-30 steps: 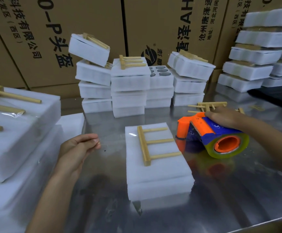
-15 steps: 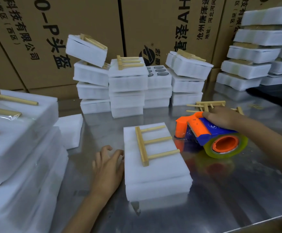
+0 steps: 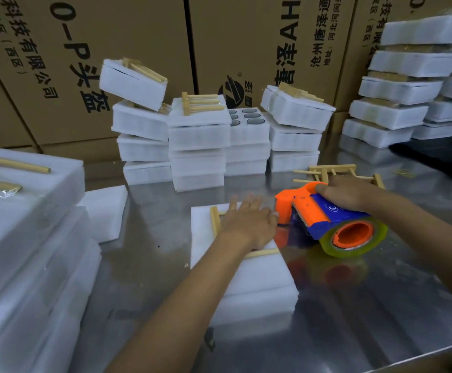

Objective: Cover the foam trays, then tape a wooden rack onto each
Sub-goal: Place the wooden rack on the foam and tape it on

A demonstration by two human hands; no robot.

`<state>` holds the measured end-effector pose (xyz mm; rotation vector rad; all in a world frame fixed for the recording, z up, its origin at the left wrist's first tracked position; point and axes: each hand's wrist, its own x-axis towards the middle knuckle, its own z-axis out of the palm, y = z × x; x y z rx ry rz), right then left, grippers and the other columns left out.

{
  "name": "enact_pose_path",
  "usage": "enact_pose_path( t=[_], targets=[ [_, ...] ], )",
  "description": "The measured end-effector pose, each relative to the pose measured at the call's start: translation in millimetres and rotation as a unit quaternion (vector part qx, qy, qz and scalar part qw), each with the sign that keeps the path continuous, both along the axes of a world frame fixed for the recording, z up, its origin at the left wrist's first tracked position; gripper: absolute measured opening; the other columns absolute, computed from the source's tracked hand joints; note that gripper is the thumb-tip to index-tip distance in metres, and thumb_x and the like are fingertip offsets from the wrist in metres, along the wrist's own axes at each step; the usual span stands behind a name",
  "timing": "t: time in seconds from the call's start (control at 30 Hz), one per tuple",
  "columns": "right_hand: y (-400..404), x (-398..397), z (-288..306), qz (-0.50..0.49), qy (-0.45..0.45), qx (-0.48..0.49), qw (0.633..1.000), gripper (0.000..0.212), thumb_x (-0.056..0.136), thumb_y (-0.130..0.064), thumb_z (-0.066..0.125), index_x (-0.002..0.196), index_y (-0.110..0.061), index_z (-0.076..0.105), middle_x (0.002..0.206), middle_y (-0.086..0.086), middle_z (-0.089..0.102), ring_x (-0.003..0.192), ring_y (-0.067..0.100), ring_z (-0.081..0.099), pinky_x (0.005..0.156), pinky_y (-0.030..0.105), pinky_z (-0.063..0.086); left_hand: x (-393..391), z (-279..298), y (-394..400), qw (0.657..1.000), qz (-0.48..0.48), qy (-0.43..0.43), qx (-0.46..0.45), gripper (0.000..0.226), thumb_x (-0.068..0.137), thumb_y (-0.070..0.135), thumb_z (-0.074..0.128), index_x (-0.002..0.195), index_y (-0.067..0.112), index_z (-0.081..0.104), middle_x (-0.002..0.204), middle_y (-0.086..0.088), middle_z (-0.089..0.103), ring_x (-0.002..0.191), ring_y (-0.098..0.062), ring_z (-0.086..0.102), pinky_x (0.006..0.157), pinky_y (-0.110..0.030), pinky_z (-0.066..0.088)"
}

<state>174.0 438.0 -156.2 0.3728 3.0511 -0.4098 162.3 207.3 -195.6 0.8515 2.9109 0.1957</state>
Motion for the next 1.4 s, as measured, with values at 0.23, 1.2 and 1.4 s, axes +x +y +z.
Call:
enact_pose_path(
  t=[0.23, 1.2, 1.4],
  targets=[
    [5, -2, 2, 0.001, -0.013, -0.007, 1.0, 0.047, 0.1, -0.052, 0.034, 0.111, -0.014, 0.06, 0.109, 0.012, 0.057, 0.084, 0.02, 0.052, 0.076, 0.036, 0.04, -8, -4, -1, 1.0, 0.002, -0.031, -0.001, 0.056, 0.106, 0.046, 0.012, 0.156, 0.026, 0.031, 0.169, 0.0, 0.004, 0.155, -0.017, -0.001, 0.124, -0.046, -0.003],
    [61, 31, 3, -0.059, 0.031, 0.004, 0.998, 0.049, 0.101, -0.049, 0.037, 0.128, -0.014, 0.056, 0.134, 0.017, 0.055, 0.101, 0.025, 0.048, 0.078, 0.032, 0.029, -11, 6, -8, 0.927, 0.03, -0.094, 0.36, 0.022, 0.102, 0.027, 0.05, 0.112, 0.026, 0.069, 0.125, 0.008, 0.066, 0.121, -0.013, 0.058, 0.098, -0.023, 0.041],
    [62, 26, 1, -0.06, 0.022, 0.015, 0.998, 0.054, 0.099, -0.056, 0.037, 0.125, -0.013, 0.057, 0.129, 0.015, 0.056, 0.098, 0.024, 0.048, 0.077, 0.034, 0.031, -1, 24, 22, 0.979, -0.054, 0.008, 0.199, 0.025, 0.098, 0.028, 0.051, 0.117, 0.021, 0.067, 0.112, -0.001, 0.072, 0.102, -0.024, 0.064, 0.092, -0.037, 0.05]
  ],
)
